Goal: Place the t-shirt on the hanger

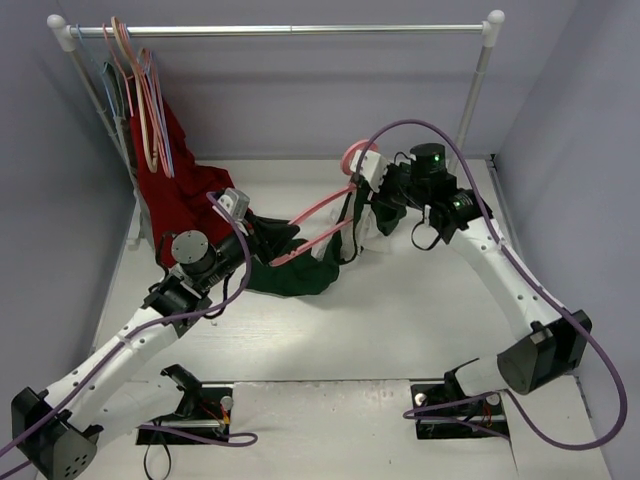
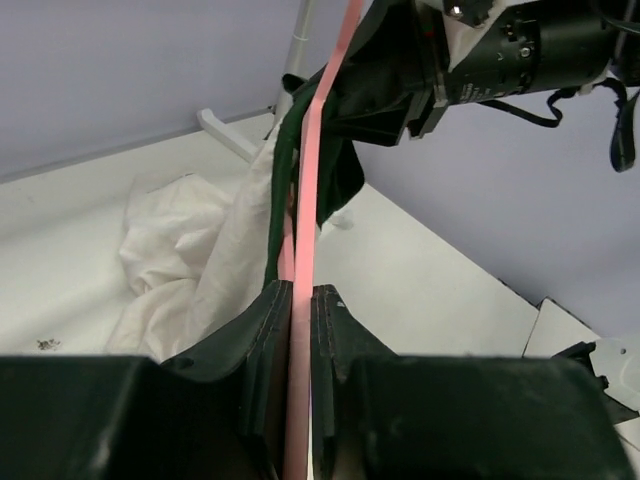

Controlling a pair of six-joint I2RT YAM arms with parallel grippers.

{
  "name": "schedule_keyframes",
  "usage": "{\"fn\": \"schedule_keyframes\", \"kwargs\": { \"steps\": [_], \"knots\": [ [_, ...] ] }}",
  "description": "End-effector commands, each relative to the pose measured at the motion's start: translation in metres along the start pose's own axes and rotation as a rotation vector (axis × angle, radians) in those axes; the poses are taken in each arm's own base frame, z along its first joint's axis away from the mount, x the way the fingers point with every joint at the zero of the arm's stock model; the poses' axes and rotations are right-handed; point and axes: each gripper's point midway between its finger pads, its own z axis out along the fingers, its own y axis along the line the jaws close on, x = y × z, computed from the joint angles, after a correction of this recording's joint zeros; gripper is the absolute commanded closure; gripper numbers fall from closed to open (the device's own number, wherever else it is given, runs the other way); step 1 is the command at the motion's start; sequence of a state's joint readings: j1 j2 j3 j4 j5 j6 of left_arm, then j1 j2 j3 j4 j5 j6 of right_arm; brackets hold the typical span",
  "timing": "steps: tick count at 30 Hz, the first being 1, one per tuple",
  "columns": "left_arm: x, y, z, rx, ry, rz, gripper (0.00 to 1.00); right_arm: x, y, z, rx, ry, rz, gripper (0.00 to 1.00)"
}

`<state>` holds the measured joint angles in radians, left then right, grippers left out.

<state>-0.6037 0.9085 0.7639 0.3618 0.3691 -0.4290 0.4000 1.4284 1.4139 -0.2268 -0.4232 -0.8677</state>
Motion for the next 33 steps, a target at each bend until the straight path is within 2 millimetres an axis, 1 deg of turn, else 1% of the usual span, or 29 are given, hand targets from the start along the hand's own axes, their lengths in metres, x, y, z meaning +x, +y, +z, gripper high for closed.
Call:
{"fn": "schedule_keyframes", "kwargs": {
  "steps": [1, 2, 3, 4, 5, 7, 9, 11, 12, 13, 14, 15, 16, 17, 18, 20, 21, 24, 25, 27, 28, 30, 32, 33],
  "knots": [
    [-0.066, -0.021, -0.002, 0.018, -0.158, 0.04, 1.0, -0.045, -0.038, -0.036, 0.205, -0.138, 0.082, 1.0],
    [-0.075, -0.02, -0.001, 0.003, -0.165, 0.057, 0.99, -0.042, -0.036, -0.041, 0.216, -0.134, 0.083, 1.0],
    [-0.071, -0.015, -0.001, -0.027, -0.139, 0.054, 0.9, -0.04, -0.036, -0.044, 0.228, -0.125, 0.085, 1.0],
    [-0.082, -0.012, -0.001, -0.058, -0.157, 0.063, 0.8, -0.042, -0.036, -0.05, 0.239, -0.13, 0.083, 1.0],
    [-0.08, -0.006, 0.0, -0.088, -0.136, 0.073, 0.61, -0.037, -0.031, -0.05, 0.232, -0.119, 0.089, 1.0],
    [-0.088, 0.002, -0.001, -0.145, -0.15, 0.081, 0.45, -0.036, -0.027, -0.056, 0.227, -0.115, 0.091, 1.0],
    [-0.1, 0.008, -0.001, -0.188, -0.157, 0.107, 0.32, -0.031, -0.021, -0.056, 0.211, -0.103, 0.097, 1.0],
    [-0.107, 0.017, 0.0, -0.244, -0.163, 0.132, 0.29, -0.027, -0.016, -0.057, 0.203, -0.09, 0.102, 1.0],
    [-0.117, 0.019, -0.001, -0.266, -0.176, 0.144, 0.28, -0.025, -0.014, -0.057, 0.197, -0.083, 0.105, 1.0],
    [-0.123, 0.02, -0.002, -0.281, -0.187, 0.156, 0.27, -0.023, -0.013, -0.057, 0.192, -0.076, 0.108, 1.0],
    [-0.128, 0.026, -0.003, -0.318, -0.196, 0.174, 0.27, -0.021, -0.01, -0.056, 0.184, -0.07, 0.111, 1.0],
    [-0.143, 0.027, -0.006, -0.347, -0.231, 0.183, 0.27, -0.019, -0.009, -0.056, 0.18, -0.065, 0.118, 1.0],
    [-0.15, 0.029, -0.009, -0.368, -0.248, 0.191, 0.27, -0.019, -0.009, -0.055, 0.179, -0.064, 0.122, 1.0],
    [-0.159, 0.034, -0.013, -0.415, -0.272, 0.203, 0.27, -0.018, -0.009, -0.054, 0.176, -0.061, 0.126, 1.0],
    [-0.174, 0.032, -0.018, -0.431, -0.305, 0.208, 0.27, -0.016, -0.008, -0.052, 0.17, -0.054, 0.14, 1.0],
    [-0.188, 0.038, -0.029, -0.497, -0.342, 0.219, 0.27, -0.012, -0.01, -0.049, 0.172, -0.04, 0.16, 1.0],
    [-0.198, 0.037, -0.034, -0.513, -0.364, 0.225, 0.27, -0.01, -0.011, -0.048, 0.173, -0.033, 0.176, 1.0],
    [-0.213, 0.045, -0.051, -0.604, -0.402, 0.256, 0.27, -0.006, -0.012, -0.041, 0.171, -0.016, 0.196, 1.0],
    [-0.221, 0.045, -0.057, -0.626, -0.411, 0.284, 0.27, -0.004, -0.011, -0.039, 0.169, -0.013, 0.208, 1.0],
    [-0.228, 0.048, -0.065, -0.67, -0.42, 0.293, 0.27, -0.001, -0.01, -0.034, 0.162, -0.008, 0.218, 1.0],
    [-0.232, 0.047, -0.067, -0.674, -0.426, 0.295, 0.27, -0.001, -0.01, -0.032, 0.162, -0.009, 0.232, 1.0],
    [-0.225, 0.048, -0.065, -0.671, -0.395, 0.269, 0.27, -0.001, -0.011, -0.028, 0.165, -0.014, 0.249, 1.0],
    [-0.199, 0.053, -0.053, -0.651, -0.312, 0.204, 0.27, -0.001, -0.01, -0.022, 0.155, -0.019, 0.284, 1.0],
    [-0.182, 0.056, -0.044, -0.637, -0.265, 0.177, 0.27, -0.001, -0.01, -0.02, 0.15, -0.02, 0.297, 1.0]
  ]
}}
